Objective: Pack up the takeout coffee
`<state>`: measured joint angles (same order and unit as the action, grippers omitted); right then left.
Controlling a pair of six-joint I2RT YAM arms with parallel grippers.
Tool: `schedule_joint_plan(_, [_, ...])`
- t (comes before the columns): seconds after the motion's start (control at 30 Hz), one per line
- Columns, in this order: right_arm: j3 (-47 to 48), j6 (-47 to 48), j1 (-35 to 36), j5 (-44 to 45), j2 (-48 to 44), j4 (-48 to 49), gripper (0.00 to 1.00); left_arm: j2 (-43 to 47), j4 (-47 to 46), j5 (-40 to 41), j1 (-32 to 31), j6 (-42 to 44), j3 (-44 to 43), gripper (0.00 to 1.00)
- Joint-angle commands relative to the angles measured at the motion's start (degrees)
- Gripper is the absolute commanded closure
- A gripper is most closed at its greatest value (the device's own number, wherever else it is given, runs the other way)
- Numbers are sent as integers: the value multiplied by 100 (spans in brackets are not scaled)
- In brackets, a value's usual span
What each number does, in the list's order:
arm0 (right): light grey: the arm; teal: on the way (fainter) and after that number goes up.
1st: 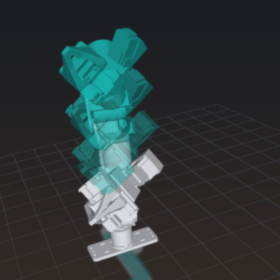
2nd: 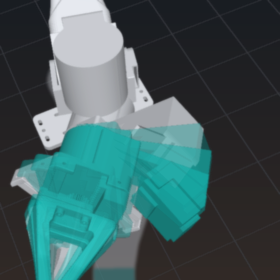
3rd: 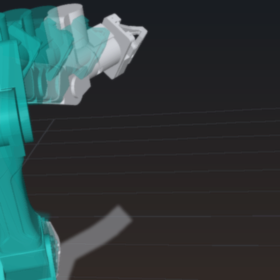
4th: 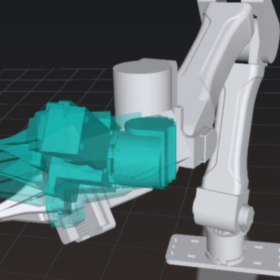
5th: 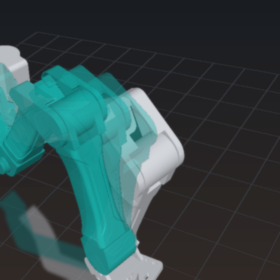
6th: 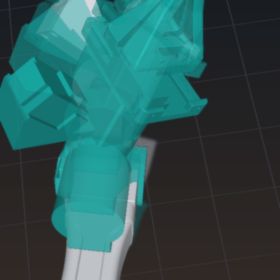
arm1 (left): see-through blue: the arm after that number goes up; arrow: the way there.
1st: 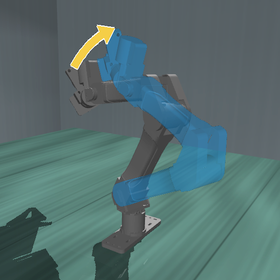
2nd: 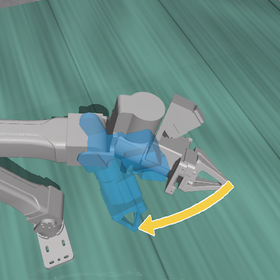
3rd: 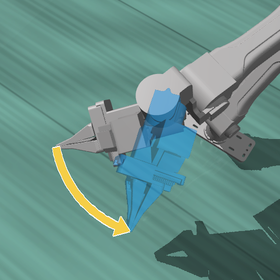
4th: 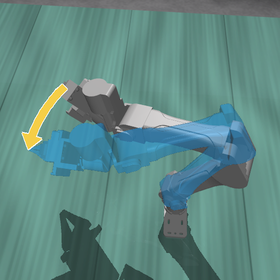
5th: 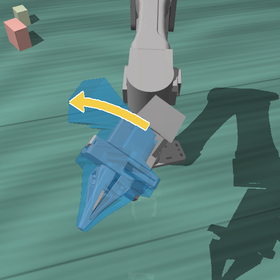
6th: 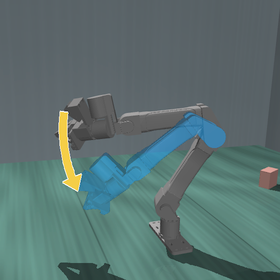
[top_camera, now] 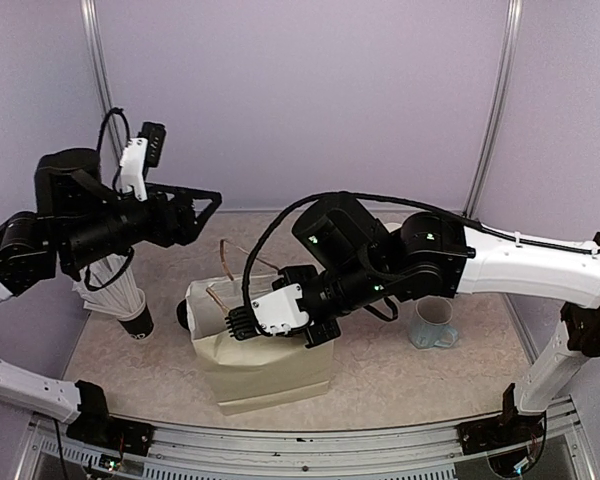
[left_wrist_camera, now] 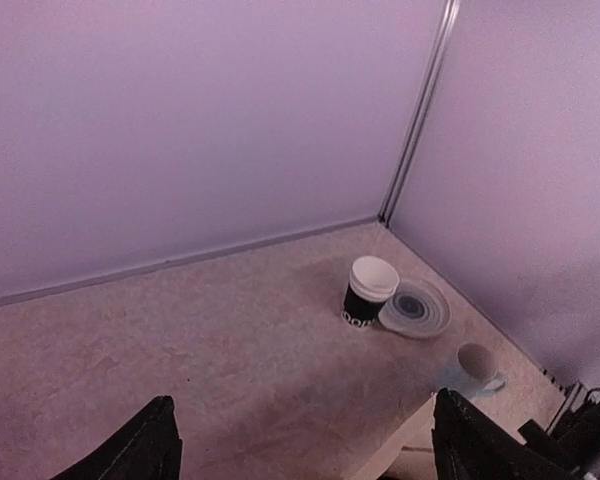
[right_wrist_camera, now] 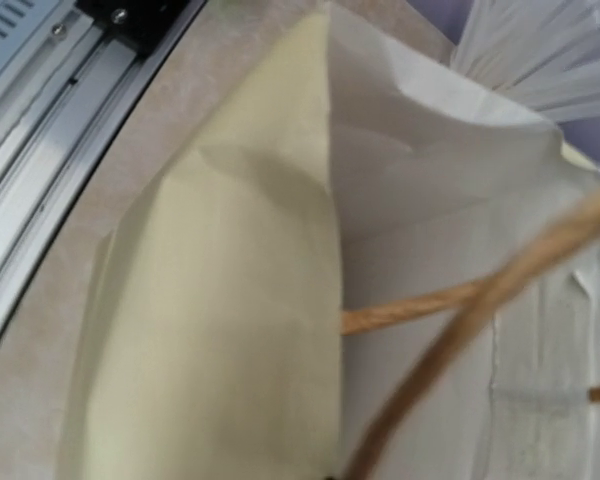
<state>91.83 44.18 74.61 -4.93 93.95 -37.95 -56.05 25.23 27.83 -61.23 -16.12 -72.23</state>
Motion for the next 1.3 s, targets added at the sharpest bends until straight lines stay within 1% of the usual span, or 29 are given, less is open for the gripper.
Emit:
schedule_joint_plan(0.0, [120, -15, 45, -168, -143, -335, 82, -709, 984, -1427, 149, 103, -13, 16])
schedule_joint_plan(0.1, [86, -6, 45, -236, -206, -405, 74, -901, 1195, -1469, 149, 160, -68, 18])
schedule_joint_plan(0.2, [95, 20, 45, -326, -257, -493, 70, -763, 1190, -1417, 147, 119, 90, 19])
schedule_joint_plan(0.33, [241, 46, 45, -410, -209, -623, 66, -184, 917, -1393, 149, 74, 316, 17])
schedule_joint_plan(0.47, [501, 60, 35, -459, -141, -821, 63, 328, 786, -1325, 138, 73, 324, 15])
schedule_joint_plan(0.53, [671, 85, -25, -567, -160, -1008, 59, 489, 869, -1439, 139, 74, 308, 15])
schedule_joint_plan(0.57, [791, 111, -70, -680, -182, -1128, 55, 520, 961, -1473, 139, 82, 310, 15])
schedule_joint_plan(0.63, [932, 227, -195, -1065, -264, -1473, 50, 471, 1167, -1491, 140, 102, 322, 16])
schedule_joint_plan(0.67, [1036, 316, -268, -1326, -304, -1664, 45, 403, 1269, -1480, 138, 131, 331, 16])
schedule_joint_plan(0.73, [1123, 475, -423, -1788, -421, -1988, 40, 168, 1436, -1470, 145, 222, 317, 18])
schedule_joint_plan(0.83, [1170, 604, -614, -2257, -592, -2333, 37, -148, 1385, -1658, 146, 384, 272, 20])
schedule_joint_plan(0.93, [1132, 631, -855, -2423, -828, -2441, 36, -454, 1248, -1899, 147, 584, 224, 22])
schedule_joint_plan(1.0, [1053, 597, -1096, -2488, -993, -2357, 34, -575, 1160, -1885, 147, 683, 197, 24])
schedule_joint_plan(1.07, [949, 572, -1332, -2504, -1118, -2286, 34, -686, 1052, -1817, 167, 816, 165, 30])
schedule_joint_plan(1.17, [732, 544, -1659, -2539, -1270, -2167, 34, -876, 858, -1909, 225, 1000, 9, 47])
schedule_joint_plan(1.2, [647, 539, -1763, -2566, -1320, -2113, 34, -1005, 788, -1972, 232, 1063, -72, 54])
schedule_joint_plan(1.23, [559, 539, -1891, -2585, -1359, -2058, 34, -1110, 740, -2046, 227, 1112, -179, 65])
schedule_joint_plan(1.27, [469, 531, -2034, -2602, -1395, -1986, 34, -1195, 700, -2141, 230, 1150, -299, 78])
